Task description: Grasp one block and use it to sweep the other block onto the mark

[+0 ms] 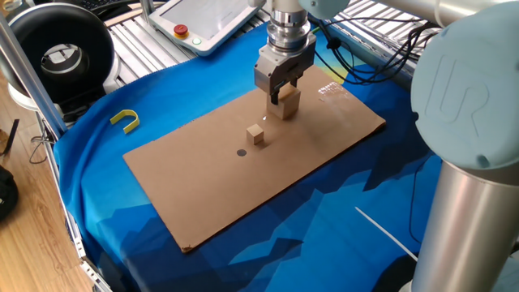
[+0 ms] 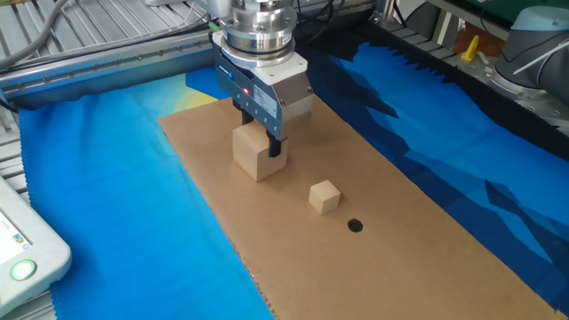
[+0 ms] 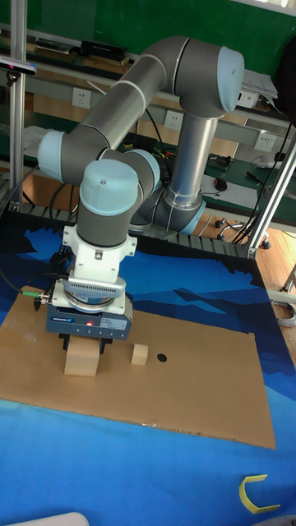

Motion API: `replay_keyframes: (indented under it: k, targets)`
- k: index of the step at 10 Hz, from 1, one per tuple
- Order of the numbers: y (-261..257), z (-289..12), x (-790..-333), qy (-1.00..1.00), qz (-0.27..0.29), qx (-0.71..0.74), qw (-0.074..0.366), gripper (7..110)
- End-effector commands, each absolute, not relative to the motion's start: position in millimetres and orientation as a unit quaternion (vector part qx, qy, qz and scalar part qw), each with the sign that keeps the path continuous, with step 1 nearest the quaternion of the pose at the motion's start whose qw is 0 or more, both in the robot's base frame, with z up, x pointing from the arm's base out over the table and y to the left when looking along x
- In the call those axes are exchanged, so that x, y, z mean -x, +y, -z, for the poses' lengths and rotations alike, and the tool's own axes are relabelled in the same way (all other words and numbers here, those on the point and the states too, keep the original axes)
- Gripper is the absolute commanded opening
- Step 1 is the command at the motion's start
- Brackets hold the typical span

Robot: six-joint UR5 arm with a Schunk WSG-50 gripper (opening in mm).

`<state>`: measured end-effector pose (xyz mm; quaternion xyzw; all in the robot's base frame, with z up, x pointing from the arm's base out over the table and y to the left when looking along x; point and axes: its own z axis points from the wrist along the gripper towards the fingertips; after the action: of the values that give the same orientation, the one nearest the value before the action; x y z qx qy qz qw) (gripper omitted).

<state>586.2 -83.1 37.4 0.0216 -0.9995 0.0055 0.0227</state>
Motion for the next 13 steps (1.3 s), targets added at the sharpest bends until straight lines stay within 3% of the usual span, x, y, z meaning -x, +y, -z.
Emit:
replay_keyframes:
  k: [1,13]
  targets:
    - [-72.4,-40.0,-585.7,-0.999,0.016,-0.012,0.025,7]
    - [-42.6,-41.2,-581.2,-0.999,0.03,-0.016,0.04,7]
